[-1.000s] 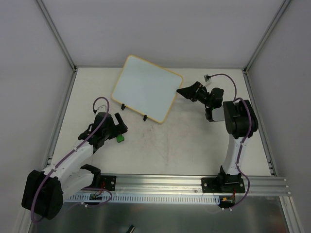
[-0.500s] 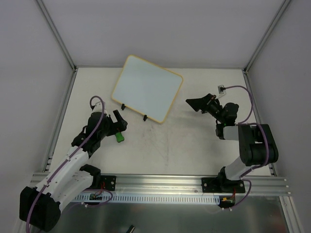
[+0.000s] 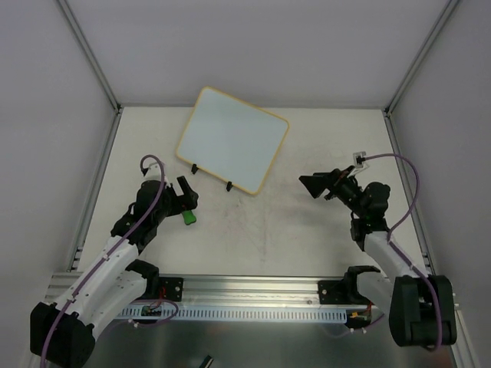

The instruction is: Erase the whiteboard

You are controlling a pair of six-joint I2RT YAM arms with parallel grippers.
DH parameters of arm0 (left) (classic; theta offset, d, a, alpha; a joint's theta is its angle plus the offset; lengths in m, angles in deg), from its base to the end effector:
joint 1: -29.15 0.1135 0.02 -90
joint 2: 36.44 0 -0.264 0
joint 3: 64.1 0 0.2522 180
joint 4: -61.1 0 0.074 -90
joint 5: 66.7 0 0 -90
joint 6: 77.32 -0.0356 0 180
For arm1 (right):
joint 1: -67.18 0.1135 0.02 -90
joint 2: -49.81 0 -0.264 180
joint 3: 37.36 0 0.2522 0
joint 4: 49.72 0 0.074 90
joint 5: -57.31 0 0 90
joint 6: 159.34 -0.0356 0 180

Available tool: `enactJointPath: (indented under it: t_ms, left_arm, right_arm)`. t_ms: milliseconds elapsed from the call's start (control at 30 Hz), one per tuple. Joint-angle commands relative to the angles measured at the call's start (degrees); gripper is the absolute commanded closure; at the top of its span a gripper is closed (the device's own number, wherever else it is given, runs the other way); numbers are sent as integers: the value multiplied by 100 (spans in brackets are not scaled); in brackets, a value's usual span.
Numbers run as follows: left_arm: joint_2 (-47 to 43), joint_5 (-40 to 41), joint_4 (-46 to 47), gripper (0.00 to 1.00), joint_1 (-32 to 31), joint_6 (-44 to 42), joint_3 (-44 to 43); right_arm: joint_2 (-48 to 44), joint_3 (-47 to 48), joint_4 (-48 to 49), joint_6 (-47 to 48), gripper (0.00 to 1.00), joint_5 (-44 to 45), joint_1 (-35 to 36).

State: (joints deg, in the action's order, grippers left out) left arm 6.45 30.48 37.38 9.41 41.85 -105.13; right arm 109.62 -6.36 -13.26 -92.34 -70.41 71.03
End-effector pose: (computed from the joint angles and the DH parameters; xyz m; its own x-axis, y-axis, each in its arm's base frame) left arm 0.1683 -0.0557 0.2378 -0.4665 -0.3464 -0.8139 0.0019 0.9197 -0.3925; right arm 0.2075 0.0358 0.2338 -0.1349 0.3007 -0.9441 -0.6577 0.6855 0.3123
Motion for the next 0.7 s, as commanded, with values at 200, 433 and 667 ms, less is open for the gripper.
enactJointPath:
  t_ms: [200, 433, 667]
  left_arm:
    - [-571, 161, 266, 1, 76, -245, 345]
    - [-1230, 450, 327, 1, 68, -236, 687]
    - [-1731, 591, 371, 1, 68, -306, 889]
  right_arm:
    - [-1681, 157, -3358, 1429, 1, 1308, 299]
    - [-2456, -27, -4178, 1694, 1, 2311, 476]
    - [-2685, -519, -3721, 1694, 1, 2330, 528]
